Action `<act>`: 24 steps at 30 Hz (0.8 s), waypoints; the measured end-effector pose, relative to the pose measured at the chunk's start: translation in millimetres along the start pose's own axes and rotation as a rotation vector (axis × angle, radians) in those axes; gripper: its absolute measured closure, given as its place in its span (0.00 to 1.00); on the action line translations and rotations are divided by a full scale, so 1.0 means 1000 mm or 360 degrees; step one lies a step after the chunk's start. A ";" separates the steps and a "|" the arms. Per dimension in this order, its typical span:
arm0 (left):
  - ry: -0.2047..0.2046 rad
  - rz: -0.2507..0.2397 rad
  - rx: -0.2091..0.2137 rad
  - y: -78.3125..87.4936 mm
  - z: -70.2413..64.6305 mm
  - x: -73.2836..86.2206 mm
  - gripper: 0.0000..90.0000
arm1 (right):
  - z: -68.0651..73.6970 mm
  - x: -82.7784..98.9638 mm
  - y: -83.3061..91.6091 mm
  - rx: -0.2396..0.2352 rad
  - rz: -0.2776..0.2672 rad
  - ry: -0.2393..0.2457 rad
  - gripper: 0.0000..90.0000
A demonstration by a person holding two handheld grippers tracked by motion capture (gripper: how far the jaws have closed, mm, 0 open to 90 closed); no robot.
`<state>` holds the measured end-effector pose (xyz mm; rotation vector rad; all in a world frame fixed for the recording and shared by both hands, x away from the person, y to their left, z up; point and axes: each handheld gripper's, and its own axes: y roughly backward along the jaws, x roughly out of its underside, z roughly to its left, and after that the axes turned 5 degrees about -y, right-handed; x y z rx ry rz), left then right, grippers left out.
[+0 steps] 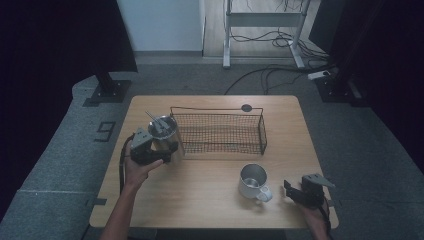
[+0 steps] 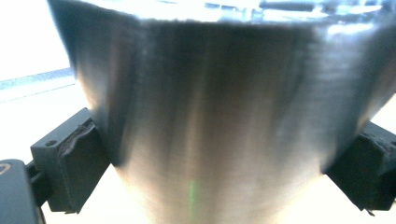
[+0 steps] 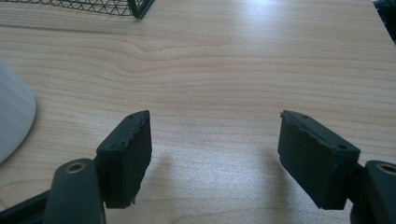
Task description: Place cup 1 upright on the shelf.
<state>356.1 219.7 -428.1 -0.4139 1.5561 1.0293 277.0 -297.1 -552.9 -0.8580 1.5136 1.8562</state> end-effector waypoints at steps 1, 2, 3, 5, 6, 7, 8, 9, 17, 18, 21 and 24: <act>0.0002 -0.0001 -0.0001 0.000 0.000 0.000 0.05 | 0.000 0.000 0.000 -0.0001 0.0000 -0.0005 0.28; 0.0000 -0.0001 -0.0001 0.000 0.000 -0.001 0.05 | 0.000 0.000 0.000 0.0001 -0.0001 -0.0006 0.28; 0.0000 -0.0001 -0.0001 0.000 0.000 -0.001 0.05 | 0.000 0.000 0.000 0.0001 -0.0001 -0.0006 0.28; -0.0002 -0.0002 0.0000 0.001 0.000 -0.002 0.05 | 0.000 0.000 0.000 0.0001 -0.0002 -0.0005 0.28; -0.0003 -0.0003 -0.0003 0.001 0.000 -0.003 0.05 | 0.000 0.000 0.000 0.0000 -0.0001 -0.0006 0.28; -0.0003 -0.0005 -0.0006 0.002 0.000 -0.003 0.05 | 0.000 0.000 0.000 0.0000 -0.0001 -0.0006 0.28; -0.0003 -0.0006 -0.0006 0.002 0.000 -0.004 0.05 | 0.000 0.000 0.000 0.0001 -0.0001 -0.0006 0.28; -0.0003 -0.0006 -0.0006 0.002 0.000 -0.004 0.05 | 0.000 0.000 0.000 0.0001 -0.0001 -0.0006 0.28; -0.0019 -0.0025 -0.0014 0.004 0.000 -0.012 0.05 | 0.000 0.000 0.000 0.0000 0.0000 -0.0006 0.28; -0.0019 -0.0025 -0.0014 0.004 0.000 -0.012 0.05 | 0.000 0.000 0.000 0.0000 0.0000 -0.0006 0.28; -0.0019 -0.0031 -0.0009 0.003 0.000 -0.015 0.05 | 0.000 0.000 0.001 -0.0002 -0.0002 -0.0006 0.28; -0.0025 -0.0028 -0.0007 0.000 0.000 -0.017 0.05 | 0.000 0.000 0.001 -0.0002 -0.0003 -0.0007 0.28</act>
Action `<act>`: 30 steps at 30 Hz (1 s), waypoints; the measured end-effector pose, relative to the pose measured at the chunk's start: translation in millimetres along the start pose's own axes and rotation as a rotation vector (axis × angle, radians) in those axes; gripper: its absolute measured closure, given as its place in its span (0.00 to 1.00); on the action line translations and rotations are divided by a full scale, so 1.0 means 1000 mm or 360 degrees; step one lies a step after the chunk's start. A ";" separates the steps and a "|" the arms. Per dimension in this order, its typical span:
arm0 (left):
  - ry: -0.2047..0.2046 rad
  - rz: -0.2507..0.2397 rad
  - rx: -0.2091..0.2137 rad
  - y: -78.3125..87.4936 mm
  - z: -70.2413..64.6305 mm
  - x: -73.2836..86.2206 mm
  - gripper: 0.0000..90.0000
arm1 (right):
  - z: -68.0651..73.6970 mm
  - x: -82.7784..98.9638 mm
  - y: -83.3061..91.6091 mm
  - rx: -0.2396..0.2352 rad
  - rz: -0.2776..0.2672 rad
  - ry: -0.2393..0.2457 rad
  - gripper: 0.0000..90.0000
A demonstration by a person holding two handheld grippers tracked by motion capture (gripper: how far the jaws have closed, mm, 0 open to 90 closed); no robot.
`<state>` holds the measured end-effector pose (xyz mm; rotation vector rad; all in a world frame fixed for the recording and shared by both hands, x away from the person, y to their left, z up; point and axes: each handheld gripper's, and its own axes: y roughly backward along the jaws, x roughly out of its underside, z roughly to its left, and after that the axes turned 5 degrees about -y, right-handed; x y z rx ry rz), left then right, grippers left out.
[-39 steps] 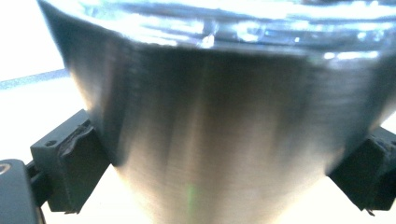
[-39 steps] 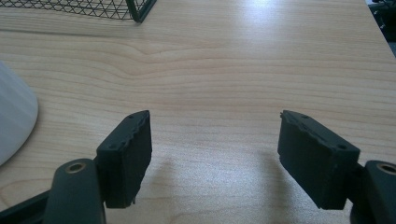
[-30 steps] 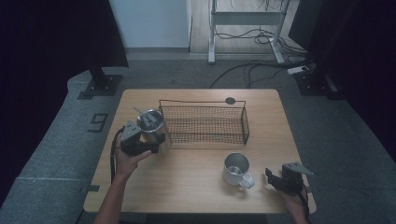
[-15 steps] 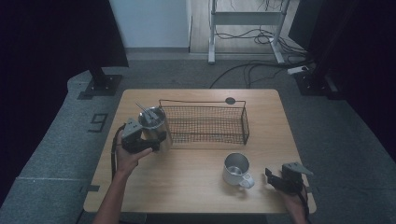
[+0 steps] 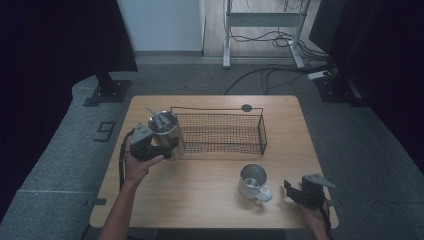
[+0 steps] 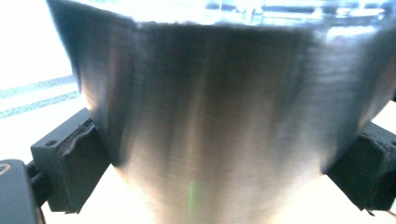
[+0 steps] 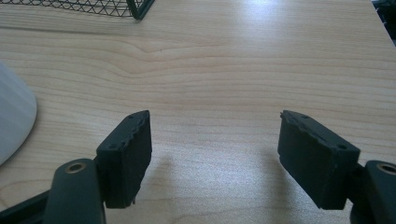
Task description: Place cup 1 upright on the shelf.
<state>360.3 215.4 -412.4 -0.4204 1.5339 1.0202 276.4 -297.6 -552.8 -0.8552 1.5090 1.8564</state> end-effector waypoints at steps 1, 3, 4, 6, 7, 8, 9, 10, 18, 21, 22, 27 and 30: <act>-0.0002 -0.0001 0.0000 -0.001 0.000 -0.001 0.05 | 0.000 0.000 0.000 0.0000 -0.0001 0.0000 0.28; 0.0001 -0.0006 0.0005 -0.002 0.000 -0.002 0.05 | 0.000 0.000 0.000 -0.0002 -0.0005 -0.0002 0.28; 0.0001 -0.0008 0.0005 -0.002 0.000 -0.002 0.05 | 0.000 0.000 0.000 -0.0002 -0.0006 -0.0004 0.28; -0.0001 -0.0012 0.0008 -0.003 0.000 -0.004 0.05 | -0.001 0.000 0.000 0.0000 -0.0006 -0.0006 0.28; 0.0002 -0.0015 0.0008 -0.005 0.000 -0.005 0.05 | -0.001 0.000 0.001 0.0000 -0.0007 -0.0007 0.28; 0.0002 -0.0015 0.0008 -0.005 0.000 -0.005 0.05 | -0.001 0.000 0.001 0.0000 -0.0007 -0.0007 0.28; -0.0002 -0.0013 0.0008 -0.006 0.000 -0.006 0.05 | -0.001 0.000 0.001 0.0000 -0.0007 -0.0008 0.28; 0.0001 -0.0014 0.0006 -0.006 0.000 -0.007 0.05 | -0.001 0.000 0.001 0.0000 -0.0009 -0.0009 0.28; 0.0000 -0.0013 0.0013 -0.014 0.001 -0.011 0.05 | -0.001 0.000 0.001 -0.0002 -0.0007 -0.0011 0.28; -0.0005 -0.0010 0.0015 -0.015 0.001 -0.011 0.05 | -0.001 0.001 0.001 0.0000 -0.0009 -0.0007 0.29; -0.0008 -0.0005 0.0017 -0.016 0.001 -0.011 0.05 | -0.001 0.001 0.001 0.0002 -0.0009 -0.0005 0.29; 0.0012 -0.0008 0.0012 -0.020 0.003 -0.013 0.05 | -0.001 0.001 0.001 0.0004 -0.0005 -0.0004 0.29; 0.0010 -0.0002 0.0010 -0.022 0.002 -0.014 0.05 | -0.001 0.001 0.001 0.0003 -0.0005 -0.0006 0.29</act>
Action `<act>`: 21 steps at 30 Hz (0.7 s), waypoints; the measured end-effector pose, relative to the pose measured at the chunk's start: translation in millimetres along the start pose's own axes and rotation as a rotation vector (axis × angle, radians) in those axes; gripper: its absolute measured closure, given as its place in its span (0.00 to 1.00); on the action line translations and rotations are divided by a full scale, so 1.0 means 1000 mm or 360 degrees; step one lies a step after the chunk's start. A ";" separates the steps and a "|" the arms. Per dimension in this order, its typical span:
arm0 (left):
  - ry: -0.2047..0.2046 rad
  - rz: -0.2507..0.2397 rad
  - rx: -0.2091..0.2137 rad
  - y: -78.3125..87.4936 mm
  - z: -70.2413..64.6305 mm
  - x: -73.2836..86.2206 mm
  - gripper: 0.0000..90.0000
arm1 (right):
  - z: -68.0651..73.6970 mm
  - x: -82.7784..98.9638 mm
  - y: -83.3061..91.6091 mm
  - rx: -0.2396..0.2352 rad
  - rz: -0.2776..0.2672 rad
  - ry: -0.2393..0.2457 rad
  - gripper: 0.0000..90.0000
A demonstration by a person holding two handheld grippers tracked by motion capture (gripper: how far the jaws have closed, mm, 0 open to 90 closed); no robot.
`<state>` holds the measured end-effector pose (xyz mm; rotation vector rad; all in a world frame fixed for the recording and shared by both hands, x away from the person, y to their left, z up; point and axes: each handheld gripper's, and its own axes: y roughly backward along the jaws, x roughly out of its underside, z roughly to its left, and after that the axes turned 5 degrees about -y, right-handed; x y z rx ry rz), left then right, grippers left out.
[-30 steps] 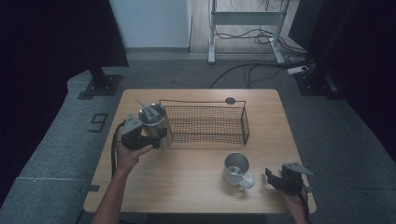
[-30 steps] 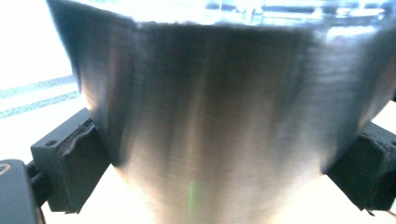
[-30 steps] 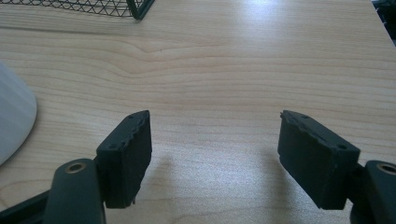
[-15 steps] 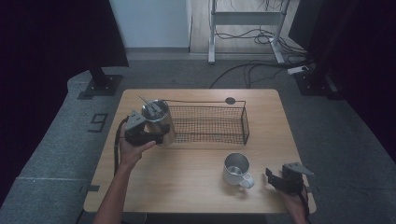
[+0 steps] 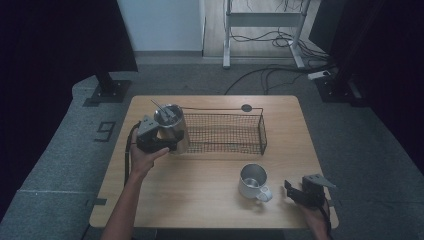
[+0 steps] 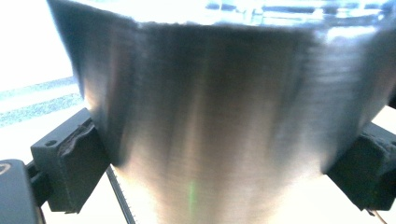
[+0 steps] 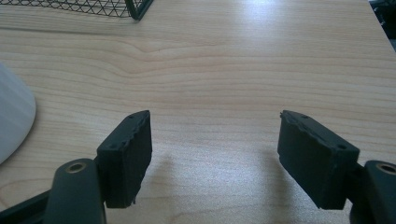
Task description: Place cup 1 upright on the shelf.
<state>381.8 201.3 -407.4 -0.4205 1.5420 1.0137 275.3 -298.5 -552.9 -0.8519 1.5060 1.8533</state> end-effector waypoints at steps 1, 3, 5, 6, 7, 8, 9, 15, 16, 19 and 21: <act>-0.0004 0.0004 0.0001 -0.001 0.000 -0.001 0.05 | 0.000 0.000 0.000 -0.0001 0.0000 -0.0002 0.29; 0.0001 0.0004 0.0004 -0.003 0.000 -0.001 0.05 | 0.000 0.000 0.000 -0.0001 0.0000 -0.0003 0.29; -0.0003 0.0011 0.0009 -0.004 0.001 -0.002 0.05 | 0.000 0.000 0.000 -0.0003 0.0002 -0.0003 0.29; -0.0002 0.0012 0.0009 -0.005 0.001 -0.003 0.05 | 0.000 0.000 0.000 -0.0002 0.0001 -0.0004 0.29; -0.0002 0.0012 0.0009 -0.005 0.001 -0.003 0.05 | 0.000 0.000 0.000 -0.0002 0.0001 -0.0004 0.29; 0.0004 0.0011 0.0009 -0.006 0.002 -0.003 0.05 | 0.000 0.000 0.000 -0.0002 0.0001 -0.0003 0.29; 0.0008 0.0010 0.0007 -0.007 0.002 -0.003 0.05 | 0.000 0.000 0.000 -0.0001 0.0001 -0.0004 0.29; 0.0008 0.0014 -0.0001 -0.010 0.005 -0.006 0.05 | 0.000 0.000 0.000 -0.0001 0.0005 -0.0005 0.29; 0.0009 0.0011 -0.0002 -0.010 0.005 -0.007 0.05 | 0.000 0.000 0.000 -0.0001 0.0005 -0.0005 0.29; 0.0008 0.0009 -0.0002 -0.012 0.005 -0.009 0.05 | 0.000 0.000 0.000 -0.0003 0.0003 -0.0006 0.29; -0.0005 0.0015 -0.0002 -0.016 0.005 -0.011 0.05 | 0.000 0.000 0.000 -0.0006 0.0003 -0.0011 0.29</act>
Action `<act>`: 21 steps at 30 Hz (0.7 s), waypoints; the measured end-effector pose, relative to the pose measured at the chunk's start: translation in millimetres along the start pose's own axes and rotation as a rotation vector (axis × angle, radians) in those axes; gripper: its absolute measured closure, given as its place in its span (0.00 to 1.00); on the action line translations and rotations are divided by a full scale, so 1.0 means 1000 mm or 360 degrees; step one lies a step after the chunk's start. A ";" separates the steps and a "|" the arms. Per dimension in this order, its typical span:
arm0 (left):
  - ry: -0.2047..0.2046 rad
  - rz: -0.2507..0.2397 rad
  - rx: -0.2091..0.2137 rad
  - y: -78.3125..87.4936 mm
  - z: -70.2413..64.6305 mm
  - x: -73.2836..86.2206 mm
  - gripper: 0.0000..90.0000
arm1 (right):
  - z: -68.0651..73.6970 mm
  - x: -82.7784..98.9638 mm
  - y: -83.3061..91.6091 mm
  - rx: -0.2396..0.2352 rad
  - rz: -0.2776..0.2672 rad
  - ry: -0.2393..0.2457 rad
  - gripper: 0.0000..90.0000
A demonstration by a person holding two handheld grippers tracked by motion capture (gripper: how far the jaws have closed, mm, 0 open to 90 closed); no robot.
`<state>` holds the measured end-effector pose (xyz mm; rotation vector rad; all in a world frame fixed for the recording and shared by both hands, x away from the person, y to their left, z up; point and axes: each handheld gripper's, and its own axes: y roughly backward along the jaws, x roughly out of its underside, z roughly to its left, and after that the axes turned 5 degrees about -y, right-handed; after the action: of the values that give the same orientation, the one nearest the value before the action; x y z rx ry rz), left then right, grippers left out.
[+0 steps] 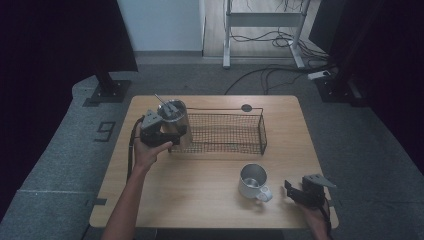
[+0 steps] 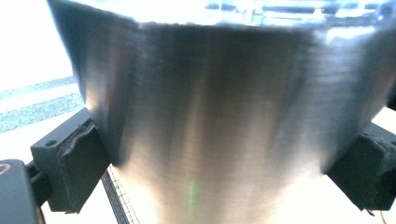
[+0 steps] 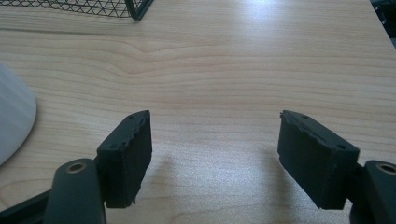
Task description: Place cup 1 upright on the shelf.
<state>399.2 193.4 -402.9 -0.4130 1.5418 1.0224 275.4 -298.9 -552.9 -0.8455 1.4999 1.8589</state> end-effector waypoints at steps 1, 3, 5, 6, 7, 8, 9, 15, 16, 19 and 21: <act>0.0000 0.0000 0.0000 0.000 0.000 0.000 0.05 | 0.000 0.000 0.000 0.0000 0.0000 0.0000 0.29; -0.0002 -0.0003 -0.0004 -0.002 0.000 -0.001 0.05 | 0.000 0.000 0.000 -0.0001 -0.0001 0.0002 0.29; 0.0008 -0.0012 0.0001 -0.005 0.001 -0.002 0.05 | 0.000 0.000 0.000 0.0003 -0.0001 0.0002 0.29; 0.0010 -0.0011 0.0005 -0.006 0.001 -0.003 0.05 | -0.001 0.000 0.000 0.0002 -0.0001 0.0000 0.29; 0.0011 -0.0008 0.0007 -0.007 0.002 -0.003 0.05 | -0.001 0.000 0.000 0.0002 -0.0002 -0.0003 0.29; 0.0011 -0.0004 0.0005 -0.009 0.002 -0.003 0.05 | -0.001 0.000 0.000 0.0002 -0.0001 -0.0004 0.29; 0.0007 0.0005 0.0003 -0.011 0.003 -0.003 0.05 | -0.001 0.000 0.000 0.0001 0.0000 -0.0008 0.29; 0.0013 0.0002 0.0006 -0.016 0.004 -0.004 0.05 | -0.001 0.000 0.000 0.0007 0.0002 -0.0002 0.29; 0.0013 0.0003 0.0007 -0.017 0.005 -0.005 0.05 | -0.001 0.000 0.000 0.0007 -0.0004 -0.0004 0.29; 0.0006 0.0007 0.0001 -0.020 0.005 -0.006 0.05 | -0.001 0.000 0.000 0.0007 -0.0004 -0.0001 0.29; 0.0009 0.0004 0.0001 -0.022 0.006 -0.007 0.05 | -0.001 0.000 0.000 0.0005 -0.0004 -0.0003 0.29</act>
<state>421.2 183.6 -404.2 -0.4142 1.5481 1.0236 275.2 -300.3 -553.2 -0.8435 1.4996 1.8542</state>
